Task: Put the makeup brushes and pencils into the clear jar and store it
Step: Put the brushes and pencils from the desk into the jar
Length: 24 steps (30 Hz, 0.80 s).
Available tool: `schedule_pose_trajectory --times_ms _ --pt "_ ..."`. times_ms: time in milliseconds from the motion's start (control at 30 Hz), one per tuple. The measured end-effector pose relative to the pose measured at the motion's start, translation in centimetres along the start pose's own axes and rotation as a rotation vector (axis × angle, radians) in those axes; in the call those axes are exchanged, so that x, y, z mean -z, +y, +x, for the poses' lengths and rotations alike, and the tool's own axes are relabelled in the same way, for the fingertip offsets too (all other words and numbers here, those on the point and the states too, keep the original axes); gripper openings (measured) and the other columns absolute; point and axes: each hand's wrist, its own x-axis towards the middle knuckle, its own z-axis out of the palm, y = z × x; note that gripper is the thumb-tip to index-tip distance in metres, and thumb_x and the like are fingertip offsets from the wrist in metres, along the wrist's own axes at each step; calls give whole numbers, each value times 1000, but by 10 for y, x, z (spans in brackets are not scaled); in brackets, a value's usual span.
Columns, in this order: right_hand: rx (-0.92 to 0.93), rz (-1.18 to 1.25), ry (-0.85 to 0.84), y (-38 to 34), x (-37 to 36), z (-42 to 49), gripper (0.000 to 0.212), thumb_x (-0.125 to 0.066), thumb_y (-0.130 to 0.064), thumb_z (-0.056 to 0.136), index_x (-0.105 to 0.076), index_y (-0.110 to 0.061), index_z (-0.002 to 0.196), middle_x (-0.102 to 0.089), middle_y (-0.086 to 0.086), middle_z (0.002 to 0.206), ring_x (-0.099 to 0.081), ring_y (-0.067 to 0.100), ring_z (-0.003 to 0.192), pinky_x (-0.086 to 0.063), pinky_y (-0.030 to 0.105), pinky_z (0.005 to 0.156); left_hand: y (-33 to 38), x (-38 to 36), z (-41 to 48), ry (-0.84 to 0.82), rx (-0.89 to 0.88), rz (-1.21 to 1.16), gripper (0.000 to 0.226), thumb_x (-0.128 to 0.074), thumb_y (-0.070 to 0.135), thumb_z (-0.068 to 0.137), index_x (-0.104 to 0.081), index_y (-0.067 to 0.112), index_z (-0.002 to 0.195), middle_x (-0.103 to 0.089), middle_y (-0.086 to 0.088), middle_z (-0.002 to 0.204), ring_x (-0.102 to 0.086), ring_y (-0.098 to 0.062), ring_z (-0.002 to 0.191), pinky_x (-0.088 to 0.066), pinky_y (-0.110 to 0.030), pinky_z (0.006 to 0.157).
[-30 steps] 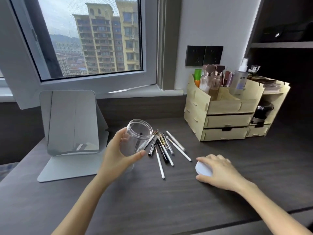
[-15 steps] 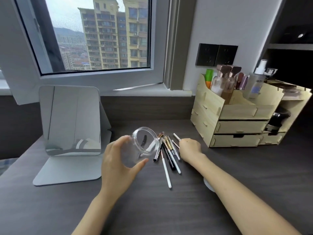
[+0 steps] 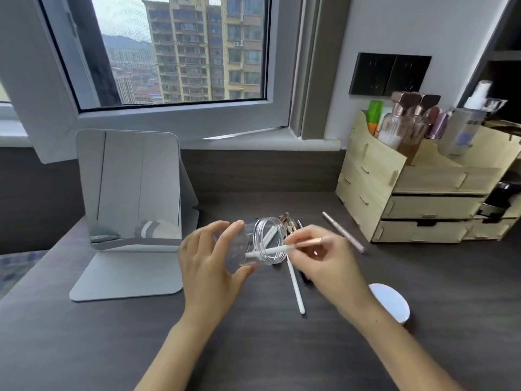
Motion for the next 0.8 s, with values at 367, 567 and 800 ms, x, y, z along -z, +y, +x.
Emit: schedule_pose_trajectory --times_ms 367,567,800 --pt "94 -381 -52 28 -14 -7 12 -66 -19 82 -66 -27 91 -63 -14 69 -55 6 60 -40 10 58 -10 0 -4 -27 -46 72 85 -90 29 50 -48 27 124 -63 -4 117 -49 -18 109 -36 -47 99" --pt "-194 -824 56 39 16 5 19 -64 -36 82 -70 -18 83 -71 -2 86 -64 20 83 -48 29 72 -12 -2 -3 -30 -29 76 85 -90 28 50 -47 28 123 -62 -4 117 -48 -18 109 -35 -49 99" --pt "-371 -948 -163 46 -4 15 45 -63 -36 81 -38 -13 52 -45 2 61 -62 30 81 -36 28 55 -11 -5 -4 -28 -40 78 78 -86 33 56 -48 26 124 -62 -5 117 -48 -19 107 -35 -46 99"
